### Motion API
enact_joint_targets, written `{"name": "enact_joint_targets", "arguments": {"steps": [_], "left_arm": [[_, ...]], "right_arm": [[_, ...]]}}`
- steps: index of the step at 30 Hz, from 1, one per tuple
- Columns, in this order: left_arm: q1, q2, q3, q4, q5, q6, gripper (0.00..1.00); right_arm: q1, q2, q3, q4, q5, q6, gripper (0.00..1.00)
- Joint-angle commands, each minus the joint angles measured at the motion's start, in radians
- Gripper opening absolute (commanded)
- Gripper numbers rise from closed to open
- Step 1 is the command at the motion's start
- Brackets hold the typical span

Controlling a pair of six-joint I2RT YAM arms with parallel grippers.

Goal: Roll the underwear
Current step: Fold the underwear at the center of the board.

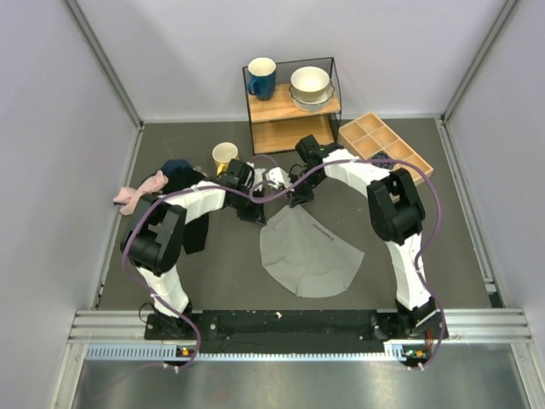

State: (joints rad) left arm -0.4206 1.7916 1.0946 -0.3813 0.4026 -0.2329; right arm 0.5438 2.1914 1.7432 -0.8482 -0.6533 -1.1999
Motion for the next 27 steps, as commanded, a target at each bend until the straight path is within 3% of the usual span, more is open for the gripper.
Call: {"name": "enact_joint_targets", "arguments": {"steps": [1, 12, 27], "left_arm": [[0.009, -0.066, 0.031, 0.027, -0.001, 0.026, 0.00], [0.014, -0.113, 0.027, 0.025, 0.100, 0.052, 0.00], [0.014, -0.182, -0.038, 0.105, 0.240, -0.031, 0.00]], "right_arm": [[-0.015, -0.021, 0.033, 0.005, -0.025, 0.022, 0.00], [-0.035, -0.059, 0.030, 0.003, -0.054, 0.040, 0.00], [-0.064, -0.189, -0.097, 0.006, -0.065, 0.031, 0.00]]}}
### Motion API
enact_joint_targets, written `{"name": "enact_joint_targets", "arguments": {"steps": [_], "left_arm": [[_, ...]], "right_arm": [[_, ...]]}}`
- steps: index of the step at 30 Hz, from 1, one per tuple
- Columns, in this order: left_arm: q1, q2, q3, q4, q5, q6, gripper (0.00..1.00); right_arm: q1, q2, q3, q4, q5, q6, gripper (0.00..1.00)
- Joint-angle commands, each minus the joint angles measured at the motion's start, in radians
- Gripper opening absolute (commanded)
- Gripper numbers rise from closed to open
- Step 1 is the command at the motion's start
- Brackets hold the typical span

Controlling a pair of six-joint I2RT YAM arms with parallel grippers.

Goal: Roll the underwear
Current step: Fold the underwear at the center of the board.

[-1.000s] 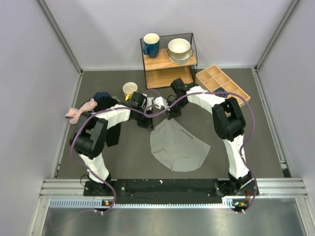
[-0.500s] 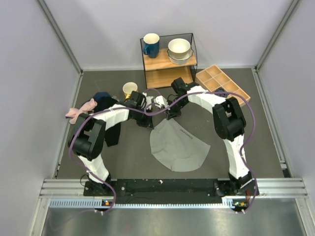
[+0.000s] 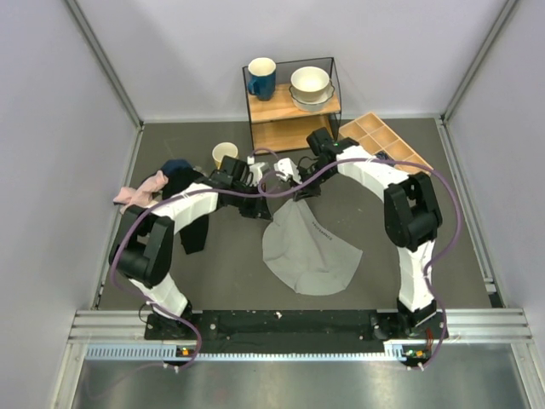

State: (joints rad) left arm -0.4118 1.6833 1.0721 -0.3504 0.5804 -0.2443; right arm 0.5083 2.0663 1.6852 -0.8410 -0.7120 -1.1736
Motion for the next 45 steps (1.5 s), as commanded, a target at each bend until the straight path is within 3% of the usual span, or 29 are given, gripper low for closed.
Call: {"name": "enact_joint_targets", "arguments": {"steps": [1, 16, 24, 25, 27, 28, 33, 45], "left_arm": [[0.005, -0.086, -0.017, 0.077, 0.065, -0.023, 0.00], [-0.042, -0.165, -0.078, 0.097, 0.173, -0.070, 0.00], [-0.070, -0.208, -0.142, 0.131, 0.142, -0.108, 0.00], [-0.070, -0.211, -0.146, 0.126, 0.125, -0.105, 0.04], [-0.070, -0.209, -0.147, 0.120, 0.072, -0.076, 0.28], [-0.070, -0.205, -0.144, 0.117, 0.055, -0.061, 0.34], [-0.067, -0.116, -0.038, 0.053, 0.007, 0.048, 0.54], [-0.041, 0.065, 0.091, -0.038, 0.093, 0.261, 0.53]], "right_arm": [[-0.027, -0.075, -0.048, -0.003, -0.006, -0.001, 0.00], [-0.027, -0.210, -0.186, -0.003, -0.047, -0.038, 0.00], [-0.027, -0.290, -0.272, -0.004, -0.041, -0.055, 0.00], [-0.028, -0.288, -0.275, -0.003, -0.044, -0.055, 0.00], [-0.027, -0.285, -0.283, -0.001, -0.044, -0.057, 0.00], [-0.027, -0.278, -0.283, -0.001, -0.046, -0.055, 0.00], [-0.028, -0.268, -0.279, -0.003, -0.056, -0.052, 0.00], [-0.027, -0.259, -0.279, -0.001, -0.050, -0.054, 0.00]]}}
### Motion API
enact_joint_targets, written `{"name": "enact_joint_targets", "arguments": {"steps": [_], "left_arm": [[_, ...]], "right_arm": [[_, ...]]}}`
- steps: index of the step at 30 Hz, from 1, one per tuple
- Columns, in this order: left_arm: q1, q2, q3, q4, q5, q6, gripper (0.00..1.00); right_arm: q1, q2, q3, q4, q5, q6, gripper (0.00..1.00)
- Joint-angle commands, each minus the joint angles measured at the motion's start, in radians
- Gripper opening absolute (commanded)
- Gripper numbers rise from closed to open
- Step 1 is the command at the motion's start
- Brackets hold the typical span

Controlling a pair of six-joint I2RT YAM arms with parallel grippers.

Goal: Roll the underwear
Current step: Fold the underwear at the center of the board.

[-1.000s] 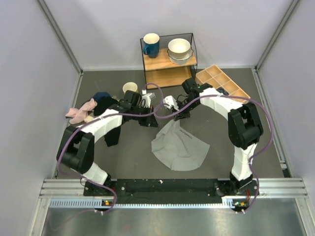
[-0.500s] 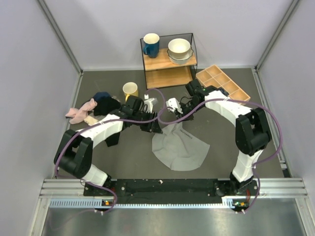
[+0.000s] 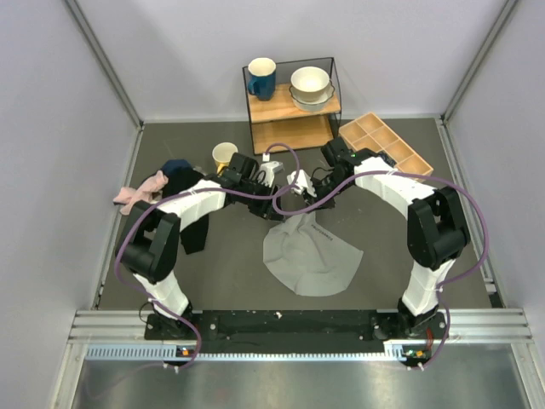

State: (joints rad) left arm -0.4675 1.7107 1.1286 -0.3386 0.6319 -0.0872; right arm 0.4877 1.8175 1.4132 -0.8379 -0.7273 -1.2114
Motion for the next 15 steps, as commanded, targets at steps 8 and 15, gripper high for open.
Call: {"name": "enact_joint_targets", "arguments": {"steps": [8, 15], "left_arm": [[0.018, 0.086, 0.023, -0.082, 0.123, 0.170, 0.51], [0.017, 0.101, 0.008, -0.073, 0.183, 0.172, 0.47]], "right_arm": [[-0.008, 0.005, -0.003, -0.006, -0.034, -0.014, 0.00], [-0.008, 0.012, -0.002, -0.007, -0.032, -0.011, 0.00]]}}
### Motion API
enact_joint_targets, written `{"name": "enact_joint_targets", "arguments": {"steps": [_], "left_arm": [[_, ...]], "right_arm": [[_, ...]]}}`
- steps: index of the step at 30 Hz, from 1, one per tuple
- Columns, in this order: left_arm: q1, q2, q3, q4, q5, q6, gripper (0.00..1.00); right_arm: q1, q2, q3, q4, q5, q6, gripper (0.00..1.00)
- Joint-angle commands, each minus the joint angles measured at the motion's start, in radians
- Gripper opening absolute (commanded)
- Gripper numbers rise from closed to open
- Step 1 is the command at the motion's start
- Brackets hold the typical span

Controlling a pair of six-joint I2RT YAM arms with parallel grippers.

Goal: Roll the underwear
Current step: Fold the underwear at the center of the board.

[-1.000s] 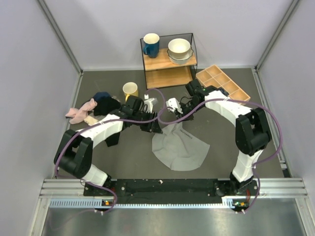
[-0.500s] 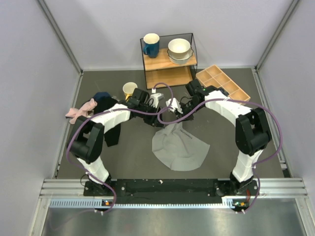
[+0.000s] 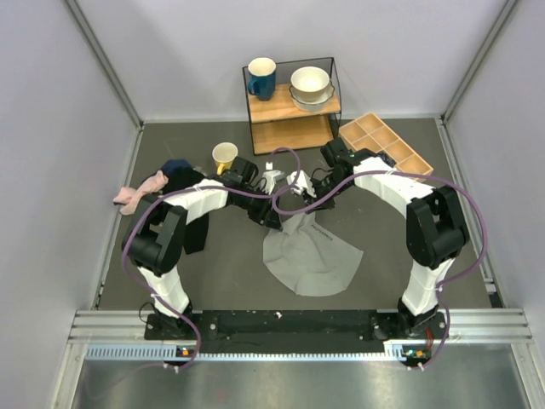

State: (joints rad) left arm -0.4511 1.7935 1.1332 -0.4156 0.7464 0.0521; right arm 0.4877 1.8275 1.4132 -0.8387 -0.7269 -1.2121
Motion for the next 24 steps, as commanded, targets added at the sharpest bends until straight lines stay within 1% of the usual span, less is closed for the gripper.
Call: {"name": "enact_joint_targets", "arguments": {"steps": [1, 5, 8, 16, 20, 24], "left_arm": [[0.000, 0.021, 0.005, 0.008, 0.068, 0.032, 0.47], [0.000, 0.040, 0.010, 0.006, 0.061, 0.028, 0.47], [0.000, 0.038, 0.013, 0.011, 0.035, 0.020, 0.49], [0.000, -0.045, -0.026, 0.078, -0.030, 0.015, 0.53], [0.000, -0.030, -0.018, 0.080, -0.013, 0.032, 0.53], [0.000, 0.001, -0.006, 0.072, 0.040, 0.054, 0.53]], "right_arm": [[-0.008, 0.003, -0.002, -0.004, -0.032, -0.012, 0.00], [-0.006, 0.001, 0.000, -0.007, -0.032, -0.006, 0.00], [-0.008, 0.003, 0.000, -0.007, -0.034, -0.004, 0.00], [-0.008, 0.006, 0.001, -0.007, -0.035, -0.003, 0.00], [-0.006, 0.007, 0.003, -0.005, -0.039, 0.000, 0.00], [-0.006, 0.007, 0.003, -0.007, -0.039, 0.003, 0.00]]}}
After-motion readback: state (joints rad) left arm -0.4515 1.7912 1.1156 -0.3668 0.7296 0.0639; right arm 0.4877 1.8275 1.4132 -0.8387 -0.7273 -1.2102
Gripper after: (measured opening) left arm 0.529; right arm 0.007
